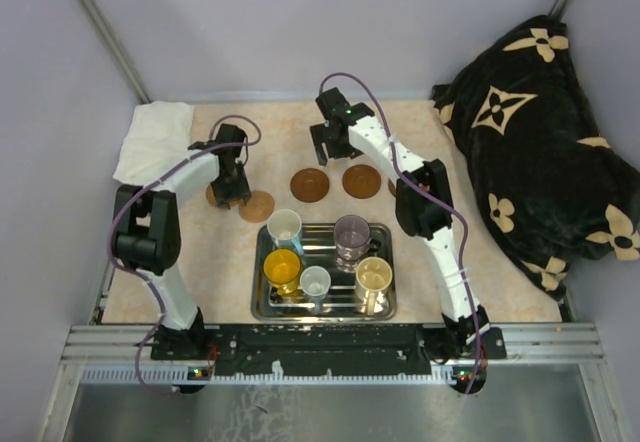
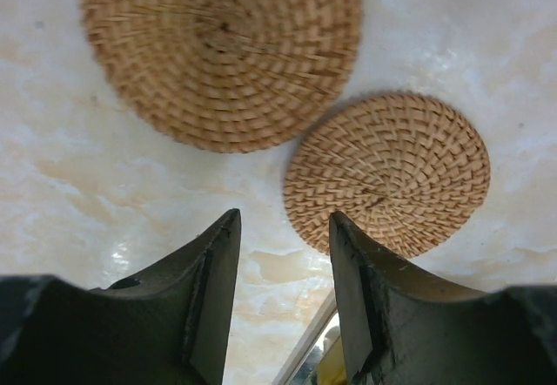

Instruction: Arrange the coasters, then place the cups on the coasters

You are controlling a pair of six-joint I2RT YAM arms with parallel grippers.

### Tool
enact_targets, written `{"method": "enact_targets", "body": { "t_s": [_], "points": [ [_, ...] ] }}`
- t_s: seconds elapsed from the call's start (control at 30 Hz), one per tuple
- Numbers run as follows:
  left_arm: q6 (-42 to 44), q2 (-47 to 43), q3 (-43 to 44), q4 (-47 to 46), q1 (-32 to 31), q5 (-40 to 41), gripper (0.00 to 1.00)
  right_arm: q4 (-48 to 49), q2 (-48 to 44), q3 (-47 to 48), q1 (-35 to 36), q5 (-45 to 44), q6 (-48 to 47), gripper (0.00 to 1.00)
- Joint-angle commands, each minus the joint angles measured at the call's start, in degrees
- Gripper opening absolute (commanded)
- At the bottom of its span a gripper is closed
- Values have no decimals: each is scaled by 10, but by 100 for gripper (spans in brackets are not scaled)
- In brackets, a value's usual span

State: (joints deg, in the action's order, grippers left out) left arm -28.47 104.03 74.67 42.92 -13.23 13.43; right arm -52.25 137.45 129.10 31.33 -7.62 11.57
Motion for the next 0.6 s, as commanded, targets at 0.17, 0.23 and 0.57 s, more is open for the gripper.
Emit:
{"method": "enact_targets", "body": {
  "t_s": [0.17,0.23,0.57],
  "points": [
    [52,57,30,-6,-26,-82,52,8,-42,14,-4,-6,-4,44],
    [49,66,34,-1,-26,-74,52,8,-41,16,-5,-10,-4,36],
    [57,153,114,7,-24,-77,54,-4,-40,32,-9,-37,-6,1]
  ]
}}
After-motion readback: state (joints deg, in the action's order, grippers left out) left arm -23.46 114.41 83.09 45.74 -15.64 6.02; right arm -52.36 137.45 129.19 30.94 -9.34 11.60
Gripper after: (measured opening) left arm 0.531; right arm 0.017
